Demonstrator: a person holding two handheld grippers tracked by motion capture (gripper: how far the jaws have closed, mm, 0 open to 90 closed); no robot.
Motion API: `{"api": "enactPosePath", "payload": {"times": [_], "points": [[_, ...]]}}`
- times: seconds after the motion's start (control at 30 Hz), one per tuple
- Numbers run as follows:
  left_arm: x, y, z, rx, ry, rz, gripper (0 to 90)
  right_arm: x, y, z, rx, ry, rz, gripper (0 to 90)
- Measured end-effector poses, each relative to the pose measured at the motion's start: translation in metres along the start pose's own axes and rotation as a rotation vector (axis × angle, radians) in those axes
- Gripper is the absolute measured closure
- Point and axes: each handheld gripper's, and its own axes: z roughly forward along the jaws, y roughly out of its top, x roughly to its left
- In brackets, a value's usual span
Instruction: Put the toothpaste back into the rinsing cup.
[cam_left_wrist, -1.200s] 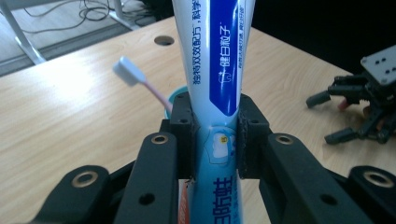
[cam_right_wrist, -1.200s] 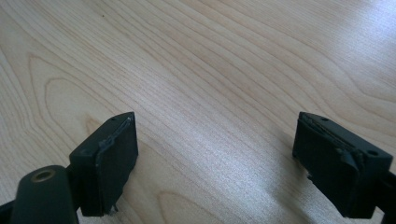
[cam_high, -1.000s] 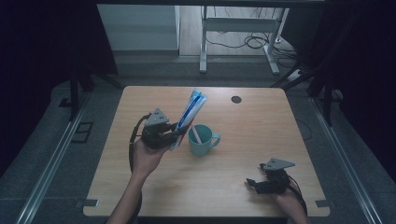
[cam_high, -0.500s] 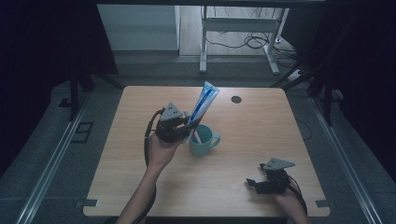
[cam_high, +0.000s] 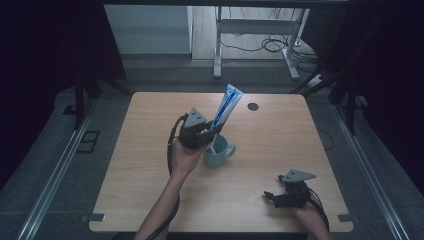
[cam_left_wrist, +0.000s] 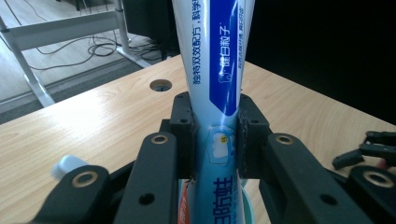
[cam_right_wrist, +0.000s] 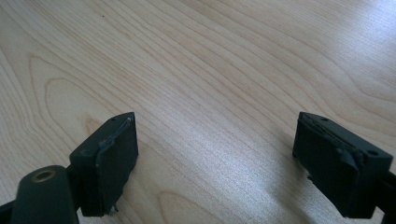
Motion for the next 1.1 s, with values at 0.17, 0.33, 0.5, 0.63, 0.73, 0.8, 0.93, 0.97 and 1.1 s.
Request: {"api": "enactPosePath", "payload": {"times": [0.17,0.33,0.5,0.63,0.73,0.8,0.93,0.97,1.1], "points": [[0.002,-0.009,0.009,0.002,0.014,-0.008,72.8,0.0,0.0,0.0,0.0,0.0,-0.001,14.2],[0.004,-0.019,0.013,-0.002,0.023,-0.025,72.7,0.0,0.0,0.0,-0.001,0.001,0.0,14.2],[0.005,-0.025,0.017,0.0,0.027,-0.034,72.6,0.0,0.0,0.0,-0.001,0.001,0.002,14.2],[0.003,-0.031,0.02,0.003,0.035,-0.032,72.5,0.0,0.0,0.0,-0.001,0.001,0.001,14.2],[0.002,-0.035,0.022,0.012,0.041,-0.029,72.3,0.0,0.0,0.0,-0.001,0.001,0.002,14.2],[0.002,-0.04,0.025,0.018,0.043,-0.032,72.3,0.0,0.0,0.0,-0.001,0.001,0.001,14.2],[0.001,-0.045,0.029,0.028,0.046,-0.038,72.1,0.0,0.0,0.0,-0.001,0.001,0.001,14.2],[0.001,-0.046,0.03,0.031,0.048,-0.037,72.1,0.0,0.0,0.0,-0.001,0.001,0.002,14.2],[-0.001,-0.051,0.034,0.05,0.051,-0.035,71.8,0.0,0.0,0.0,-0.001,0.001,0.003,14.2]]}}
